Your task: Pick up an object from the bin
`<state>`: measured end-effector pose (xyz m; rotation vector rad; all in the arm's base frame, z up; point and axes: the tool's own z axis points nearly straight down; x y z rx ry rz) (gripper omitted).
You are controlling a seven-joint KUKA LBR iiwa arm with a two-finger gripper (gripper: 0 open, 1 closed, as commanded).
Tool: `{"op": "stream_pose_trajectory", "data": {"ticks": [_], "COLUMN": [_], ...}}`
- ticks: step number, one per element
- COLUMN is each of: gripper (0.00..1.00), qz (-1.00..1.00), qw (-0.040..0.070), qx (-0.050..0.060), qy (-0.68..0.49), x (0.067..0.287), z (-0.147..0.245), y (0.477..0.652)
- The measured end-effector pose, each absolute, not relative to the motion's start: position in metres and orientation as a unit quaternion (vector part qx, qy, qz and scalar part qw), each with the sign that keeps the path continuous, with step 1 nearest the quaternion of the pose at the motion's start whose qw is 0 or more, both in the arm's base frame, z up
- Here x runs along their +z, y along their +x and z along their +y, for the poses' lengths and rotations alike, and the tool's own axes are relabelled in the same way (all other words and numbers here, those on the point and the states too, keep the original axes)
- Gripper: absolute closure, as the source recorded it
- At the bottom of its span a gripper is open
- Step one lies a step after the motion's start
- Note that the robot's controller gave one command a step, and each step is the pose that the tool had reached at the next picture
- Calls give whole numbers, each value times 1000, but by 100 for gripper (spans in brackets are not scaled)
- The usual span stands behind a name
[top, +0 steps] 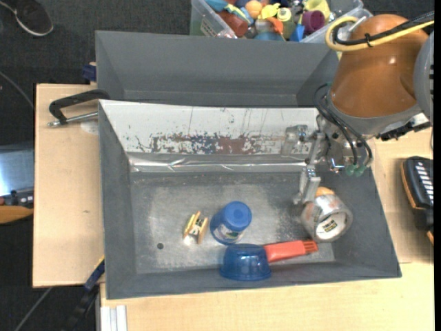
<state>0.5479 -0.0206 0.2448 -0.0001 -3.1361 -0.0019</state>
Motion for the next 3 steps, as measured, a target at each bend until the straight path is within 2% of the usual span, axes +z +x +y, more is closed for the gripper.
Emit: {"op": "stream_pose_trajectory", "data": {"ticks": [1, 2, 3], "gripper": [0, 0, 0], "qz": [-1000, -1000, -1000], "qw": [-2, -3, 2], "qx": [0, -1, -1], "qy": [0, 12, 24], "x": [250, 204, 164], "z": [-21, -25, -28], "y": [549, 533, 524]}}
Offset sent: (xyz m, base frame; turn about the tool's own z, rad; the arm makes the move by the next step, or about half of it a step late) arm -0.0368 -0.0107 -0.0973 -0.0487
